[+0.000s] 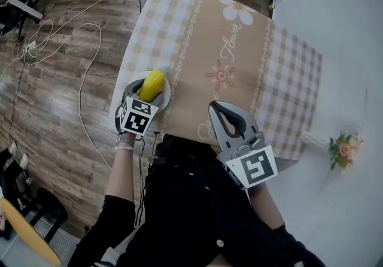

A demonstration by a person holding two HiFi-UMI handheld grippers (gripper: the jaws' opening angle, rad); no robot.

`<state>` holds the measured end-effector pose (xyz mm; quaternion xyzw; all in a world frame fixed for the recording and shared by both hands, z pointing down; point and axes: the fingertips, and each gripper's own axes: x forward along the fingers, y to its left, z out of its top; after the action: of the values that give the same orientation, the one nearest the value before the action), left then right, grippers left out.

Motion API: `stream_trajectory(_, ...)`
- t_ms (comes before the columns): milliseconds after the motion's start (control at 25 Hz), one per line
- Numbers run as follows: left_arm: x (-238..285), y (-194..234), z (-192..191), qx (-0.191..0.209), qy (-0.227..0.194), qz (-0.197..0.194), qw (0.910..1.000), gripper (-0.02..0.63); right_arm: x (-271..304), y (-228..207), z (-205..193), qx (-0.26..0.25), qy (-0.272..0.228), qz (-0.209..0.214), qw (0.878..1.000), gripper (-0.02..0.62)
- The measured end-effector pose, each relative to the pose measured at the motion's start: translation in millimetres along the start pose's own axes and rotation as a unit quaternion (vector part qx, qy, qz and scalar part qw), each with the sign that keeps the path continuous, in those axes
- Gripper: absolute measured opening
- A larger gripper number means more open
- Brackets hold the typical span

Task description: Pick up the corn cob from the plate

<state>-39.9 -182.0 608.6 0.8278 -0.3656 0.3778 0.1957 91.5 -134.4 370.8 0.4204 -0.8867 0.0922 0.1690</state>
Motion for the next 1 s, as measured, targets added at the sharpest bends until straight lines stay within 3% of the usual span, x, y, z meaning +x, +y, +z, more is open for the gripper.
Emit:
stream_trajectory(320,0.1,-3.6,1.1,0.022,-0.005,0.0,0.9998,0.262,1.7,0.1,1.2,-0.004,-0.008,-0.001,1.0,0.043)
stream_trajectory(720,-1.8,-3.6,1.4,0.011,-0.004,0.011,0.9999,0.261,6.2,11.1,1.5,-0.008,0.004,0.015,1.0,0.043)
stream_trajectory(1000,-10.6,-1.5,8.4,-0.011,-0.028,0.011,0.9995,0.261,8.6,11.0,0.8,-0.015,0.002,0.015,1.0,0.043)
